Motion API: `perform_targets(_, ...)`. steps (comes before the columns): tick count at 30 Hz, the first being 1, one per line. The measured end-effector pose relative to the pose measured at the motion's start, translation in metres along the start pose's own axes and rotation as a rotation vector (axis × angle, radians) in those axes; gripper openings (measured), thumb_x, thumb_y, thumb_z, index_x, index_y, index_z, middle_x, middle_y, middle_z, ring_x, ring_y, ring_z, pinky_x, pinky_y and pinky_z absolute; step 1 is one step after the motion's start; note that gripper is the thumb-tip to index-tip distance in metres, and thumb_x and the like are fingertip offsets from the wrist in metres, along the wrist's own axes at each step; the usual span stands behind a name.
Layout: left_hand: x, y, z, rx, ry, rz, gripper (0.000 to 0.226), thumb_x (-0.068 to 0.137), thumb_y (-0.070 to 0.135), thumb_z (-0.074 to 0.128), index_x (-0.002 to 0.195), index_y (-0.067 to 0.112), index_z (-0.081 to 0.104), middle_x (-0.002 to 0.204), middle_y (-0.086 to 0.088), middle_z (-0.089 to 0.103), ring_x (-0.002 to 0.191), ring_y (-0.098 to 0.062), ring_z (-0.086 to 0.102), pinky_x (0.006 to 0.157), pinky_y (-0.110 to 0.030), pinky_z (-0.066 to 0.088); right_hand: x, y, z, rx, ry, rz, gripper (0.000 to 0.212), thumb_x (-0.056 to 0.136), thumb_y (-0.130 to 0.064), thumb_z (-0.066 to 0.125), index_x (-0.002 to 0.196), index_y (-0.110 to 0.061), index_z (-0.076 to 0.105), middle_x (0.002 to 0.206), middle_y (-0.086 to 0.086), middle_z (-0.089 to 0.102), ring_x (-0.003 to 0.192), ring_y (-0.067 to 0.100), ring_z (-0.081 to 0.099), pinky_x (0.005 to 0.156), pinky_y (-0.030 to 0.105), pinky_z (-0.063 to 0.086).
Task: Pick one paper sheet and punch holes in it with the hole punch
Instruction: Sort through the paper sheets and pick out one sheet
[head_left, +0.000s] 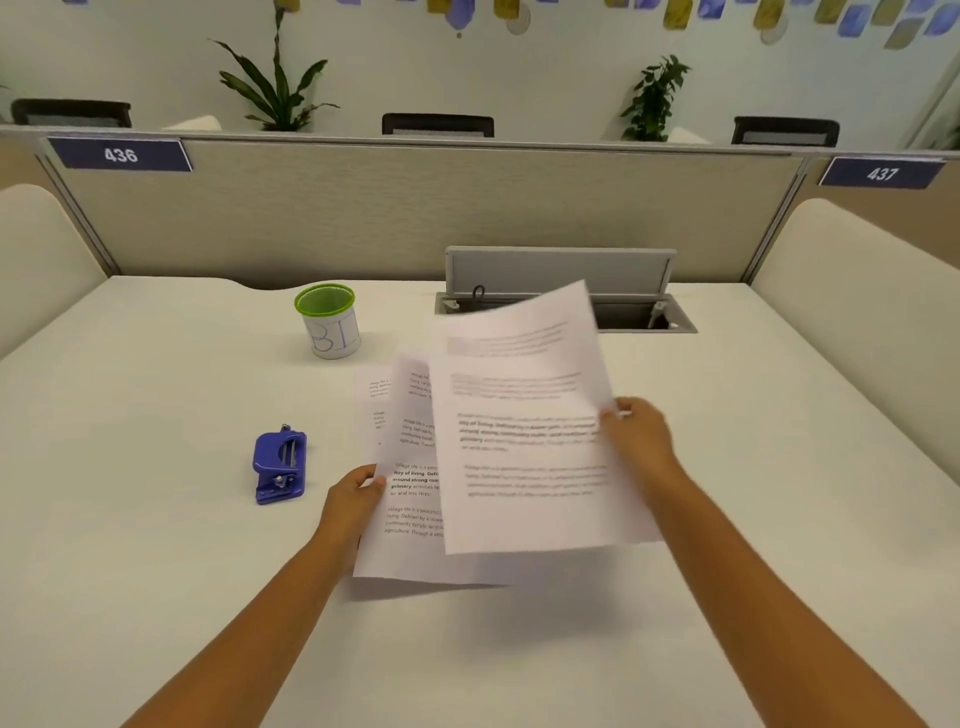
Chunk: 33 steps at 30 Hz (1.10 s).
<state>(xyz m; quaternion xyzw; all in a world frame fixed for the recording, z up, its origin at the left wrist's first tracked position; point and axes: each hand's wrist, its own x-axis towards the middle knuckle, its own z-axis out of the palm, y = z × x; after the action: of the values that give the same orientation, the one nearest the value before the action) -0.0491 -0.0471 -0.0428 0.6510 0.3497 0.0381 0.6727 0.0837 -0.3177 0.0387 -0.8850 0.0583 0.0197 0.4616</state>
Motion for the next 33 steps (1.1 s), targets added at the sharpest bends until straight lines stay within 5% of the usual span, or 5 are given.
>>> perform_targets(10, -0.022, 0.014, 0.021, -0.129, -0.102, 0.105, 0.019, 0.093, 0.031, 0.05, 0.096, 0.021, 0.066, 0.099, -0.007, 0.073, 0.09, -0.028, 0.068, 0.079, -0.045, 0.056, -0.022, 0.026, 0.044, 0.268, -0.233, 0.194, 0.032, 0.088, -0.023, 0.06, 0.114, -0.008, 0.051, 0.116, 0.009, 0.061, 0.097, 0.028, 0.062, 0.085, 0.038, 0.052)
perform_targets(16, -0.021, 0.046, 0.033, -0.005, -0.071, 0.264, 0.017, 0.093, 0.028, 0.051, 0.109, 0.029, 0.057, 0.102, -0.003, 0.067, 0.092, -0.024, 0.065, 0.064, -0.03, 0.052, -0.025, 0.01, 0.032, 0.316, -0.106, -0.1, 0.031, 0.092, -0.02, 0.056, 0.115, -0.026, 0.036, 0.107, 0.002, 0.064, 0.076, 0.011, 0.065, 0.056, 0.019, 0.049)
perform_targets(23, -0.024, 0.082, 0.037, 0.033, 0.099, 0.522, 0.018, 0.088, 0.01, 0.057, 0.099, 0.024, 0.058, 0.099, -0.003, 0.065, 0.095, -0.022, 0.062, 0.08, -0.034, 0.053, -0.034, -0.019, 0.021, 0.357, -0.001, -0.477, 0.016, 0.094, -0.023, 0.051, 0.109, -0.026, 0.047, 0.095, -0.019, 0.057, 0.082, 0.003, 0.062, 0.058, 0.005, 0.05)
perform_targets(29, -0.036, 0.097, 0.033, -0.062, 0.176, 0.662, 0.02, 0.086, 0.027, 0.062, 0.103, 0.028, 0.052, 0.094, 0.014, 0.062, 0.082, -0.002, 0.061, 0.061, -0.012, 0.049, -0.041, -0.027, 0.02, 0.448, 0.008, -0.549, 0.017, 0.094, -0.022, 0.05, 0.109, -0.026, 0.043, 0.095, -0.021, 0.056, 0.085, 0.003, 0.063, 0.064, 0.009, 0.053)
perform_targets(33, -0.039, 0.087, 0.038, -0.033, 0.161, 0.659, 0.032, 0.086, 0.031, 0.06, 0.115, 0.025, 0.046, 0.11, 0.006, 0.058, 0.093, -0.015, 0.059, 0.076, -0.03, 0.052, -0.046, -0.012, 0.03, 0.499, -0.059, -0.515, 0.022, 0.094, -0.022, 0.05, 0.114, -0.024, 0.041, 0.103, -0.017, 0.055, 0.096, 0.005, 0.061, 0.073, 0.014, 0.056)
